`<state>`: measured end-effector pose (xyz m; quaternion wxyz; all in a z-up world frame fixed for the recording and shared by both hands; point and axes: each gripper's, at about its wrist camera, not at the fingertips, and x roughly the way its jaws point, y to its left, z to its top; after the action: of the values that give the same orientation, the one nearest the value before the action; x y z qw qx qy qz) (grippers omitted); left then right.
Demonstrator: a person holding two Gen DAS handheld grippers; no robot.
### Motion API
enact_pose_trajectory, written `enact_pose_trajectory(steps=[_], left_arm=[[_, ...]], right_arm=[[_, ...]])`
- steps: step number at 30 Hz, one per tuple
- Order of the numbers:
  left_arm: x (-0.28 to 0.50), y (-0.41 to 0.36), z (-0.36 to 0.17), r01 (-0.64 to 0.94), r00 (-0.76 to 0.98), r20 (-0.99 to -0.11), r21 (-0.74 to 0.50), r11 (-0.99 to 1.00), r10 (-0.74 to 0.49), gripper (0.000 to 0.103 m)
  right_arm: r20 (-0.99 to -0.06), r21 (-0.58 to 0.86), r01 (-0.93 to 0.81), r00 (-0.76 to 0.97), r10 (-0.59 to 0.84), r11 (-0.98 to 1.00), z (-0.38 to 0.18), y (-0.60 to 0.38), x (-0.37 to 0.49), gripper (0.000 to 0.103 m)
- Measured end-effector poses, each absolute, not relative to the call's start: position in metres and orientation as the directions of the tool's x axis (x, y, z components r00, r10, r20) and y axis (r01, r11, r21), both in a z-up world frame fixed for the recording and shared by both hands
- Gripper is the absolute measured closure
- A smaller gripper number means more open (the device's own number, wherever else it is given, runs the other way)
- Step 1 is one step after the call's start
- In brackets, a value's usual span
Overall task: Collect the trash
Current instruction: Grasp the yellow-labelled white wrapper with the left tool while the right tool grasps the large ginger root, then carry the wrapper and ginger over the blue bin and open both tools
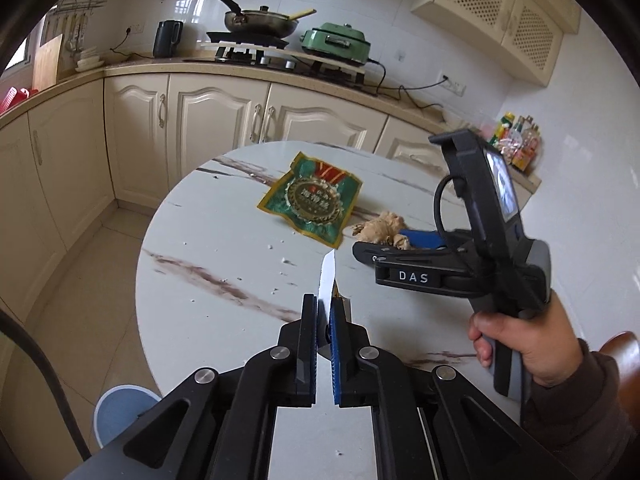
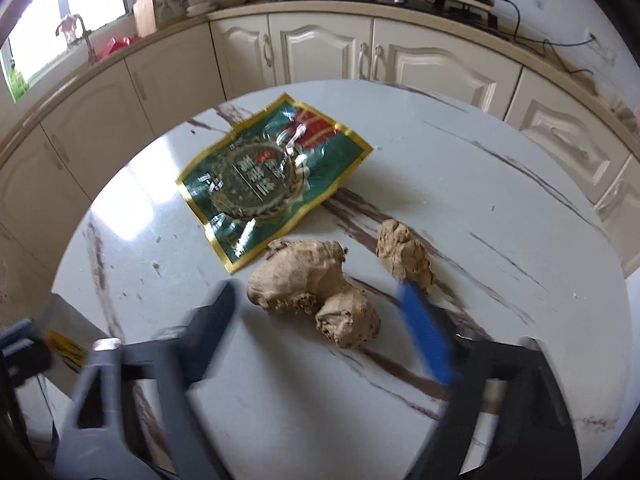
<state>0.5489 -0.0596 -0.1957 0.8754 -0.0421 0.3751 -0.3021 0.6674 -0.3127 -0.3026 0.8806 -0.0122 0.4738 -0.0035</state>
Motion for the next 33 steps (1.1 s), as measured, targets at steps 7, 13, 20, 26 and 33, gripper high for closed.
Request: enact_pose_trajectory(steps=[7, 13, 20, 26, 33], left_arm=[[0.535, -0.055, -0.181, 0.504, 0.542, -0.612, -0.311, 0.806, -0.576, 0.101], [0.513, -0.046, -0.163, 0.511, 0.564, -0.584, -0.310, 0.802, -0.585, 0.101], [0.479, -0.001, -0.134, 0.489, 0.624, -0.533, -0.303, 0.818, -0.571, 0.101], [0.452, 0.067, -0.124, 0.406, 0.694, -0.518, -0.291, 0.866, -0.499, 0.101], [0.439, 0.163, -0.141, 0.243, 0.735, -0.564, -0.300, 0.922, -0.377, 0.101]], right_arm=[[-0.817, 0.013, 0.004, 0.577, 0.008, 1.000, -0.294, -0.321, 0.647, 0.043], [-0.778, 0.037, 0.026, 0.628, 0.012, 0.999, -0.263, -0.324, 0.618, 0.043], [-0.720, 0.060, -0.052, 0.689, 0.079, 0.997, -0.219, -0.279, 0.589, 0.043], [-0.680, 0.095, -0.194, 0.703, 0.206, 0.976, -0.199, -0.201, 0.584, 0.044], [-0.696, 0.127, -0.357, 0.633, 0.340, 0.925, -0.225, -0.088, 0.602, 0.045]])
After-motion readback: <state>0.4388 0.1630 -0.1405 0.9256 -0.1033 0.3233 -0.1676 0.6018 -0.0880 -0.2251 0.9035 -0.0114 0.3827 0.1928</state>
